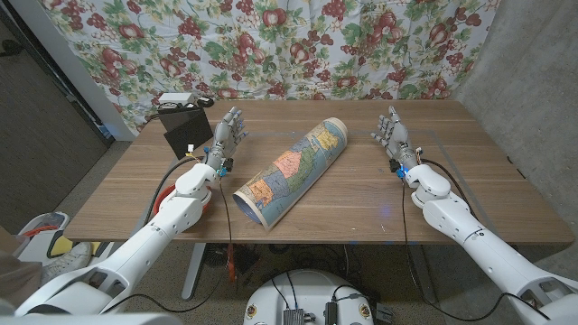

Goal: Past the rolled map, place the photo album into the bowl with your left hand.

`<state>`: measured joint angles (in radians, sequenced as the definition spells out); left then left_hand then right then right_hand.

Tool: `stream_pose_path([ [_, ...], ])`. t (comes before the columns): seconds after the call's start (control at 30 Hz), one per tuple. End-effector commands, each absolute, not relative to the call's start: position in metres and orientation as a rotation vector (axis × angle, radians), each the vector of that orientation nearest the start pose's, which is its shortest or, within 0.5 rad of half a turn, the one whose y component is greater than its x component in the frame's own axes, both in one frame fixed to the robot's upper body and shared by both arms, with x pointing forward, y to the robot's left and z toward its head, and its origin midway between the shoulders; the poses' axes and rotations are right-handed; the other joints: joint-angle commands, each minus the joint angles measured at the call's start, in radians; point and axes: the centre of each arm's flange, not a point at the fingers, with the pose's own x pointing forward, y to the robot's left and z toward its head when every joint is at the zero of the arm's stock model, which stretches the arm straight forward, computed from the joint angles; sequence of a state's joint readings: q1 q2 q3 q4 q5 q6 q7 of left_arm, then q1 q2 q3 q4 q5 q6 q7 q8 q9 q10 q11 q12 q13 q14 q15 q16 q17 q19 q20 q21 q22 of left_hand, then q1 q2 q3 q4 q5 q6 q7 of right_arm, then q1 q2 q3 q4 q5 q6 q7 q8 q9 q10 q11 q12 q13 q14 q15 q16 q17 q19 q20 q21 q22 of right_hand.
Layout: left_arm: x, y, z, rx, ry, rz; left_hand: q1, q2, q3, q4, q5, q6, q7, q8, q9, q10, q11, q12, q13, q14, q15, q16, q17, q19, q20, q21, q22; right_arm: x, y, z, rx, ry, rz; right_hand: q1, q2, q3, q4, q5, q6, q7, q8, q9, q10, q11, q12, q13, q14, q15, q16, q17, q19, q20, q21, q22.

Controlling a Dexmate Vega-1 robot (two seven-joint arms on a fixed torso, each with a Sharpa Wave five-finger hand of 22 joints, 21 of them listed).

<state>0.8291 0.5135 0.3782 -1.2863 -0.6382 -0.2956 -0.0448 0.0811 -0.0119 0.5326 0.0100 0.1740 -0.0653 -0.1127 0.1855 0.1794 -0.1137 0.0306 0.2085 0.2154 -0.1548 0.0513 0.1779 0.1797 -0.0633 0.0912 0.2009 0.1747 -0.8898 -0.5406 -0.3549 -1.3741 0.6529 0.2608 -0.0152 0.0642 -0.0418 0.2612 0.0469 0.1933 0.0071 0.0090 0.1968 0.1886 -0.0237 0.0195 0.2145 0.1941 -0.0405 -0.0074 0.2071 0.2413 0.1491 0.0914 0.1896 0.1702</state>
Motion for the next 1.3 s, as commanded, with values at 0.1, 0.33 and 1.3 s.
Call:
stream_pose_path([
  [0.1, 0.647, 0.291, -0.022, -0.002, -0.618, -0.215, 0.005, 0.002, 0.005, -0.005, 0.004, 0.003, -0.006, 0.007, 0.005, -0.009, -0.002, 0.005, 0.001, -0.014, -0.001, 0.005, 0.004, -0.005, 0.008, -0.001, 0.003, 0.638, -0.295, -0.031, 0.031, -0.59, 0.178, 0.007, 0.001, 0.002, -0.001, 0.004, 0.0, 0.009, 0.004, 0.001, -0.001, 0.005, 0.0, 0.004, -0.007, 0.001, 0.003, 0.002, 0.006, 0.003, 0.004, 0.003],
  [0.33, 0.643, 0.292, -0.017, 0.062, -0.634, -0.179, 0.005, 0.003, 0.004, -0.006, 0.004, 0.003, -0.005, 0.006, 0.005, -0.01, -0.003, 0.005, 0.0, -0.017, 0.0, 0.005, 0.004, -0.005, 0.009, -0.001, 0.003, 0.637, -0.296, -0.03, 0.029, -0.593, 0.173, 0.007, 0.001, 0.001, -0.002, 0.004, 0.001, 0.008, 0.004, 0.001, -0.001, 0.005, -0.001, 0.004, -0.007, 0.001, 0.003, 0.0, 0.005, 0.002, 0.004, 0.003],
  [1.3, 0.628, 0.299, -0.004, 0.285, -0.688, -0.057, 0.004, 0.005, 0.001, -0.013, 0.003, 0.02, -0.006, 0.01, 0.005, -0.005, -0.001, 0.008, -0.005, -0.025, 0.004, 0.005, 0.004, -0.015, 0.018, -0.006, 0.003, 0.64, -0.296, -0.028, 0.02, -0.58, 0.169, 0.005, 0.002, -0.001, -0.004, 0.004, 0.003, 0.01, 0.003, 0.001, 0.0, 0.005, -0.004, 0.005, -0.008, 0.003, 0.003, -0.004, 0.003, 0.003, 0.002, 0.003],
])
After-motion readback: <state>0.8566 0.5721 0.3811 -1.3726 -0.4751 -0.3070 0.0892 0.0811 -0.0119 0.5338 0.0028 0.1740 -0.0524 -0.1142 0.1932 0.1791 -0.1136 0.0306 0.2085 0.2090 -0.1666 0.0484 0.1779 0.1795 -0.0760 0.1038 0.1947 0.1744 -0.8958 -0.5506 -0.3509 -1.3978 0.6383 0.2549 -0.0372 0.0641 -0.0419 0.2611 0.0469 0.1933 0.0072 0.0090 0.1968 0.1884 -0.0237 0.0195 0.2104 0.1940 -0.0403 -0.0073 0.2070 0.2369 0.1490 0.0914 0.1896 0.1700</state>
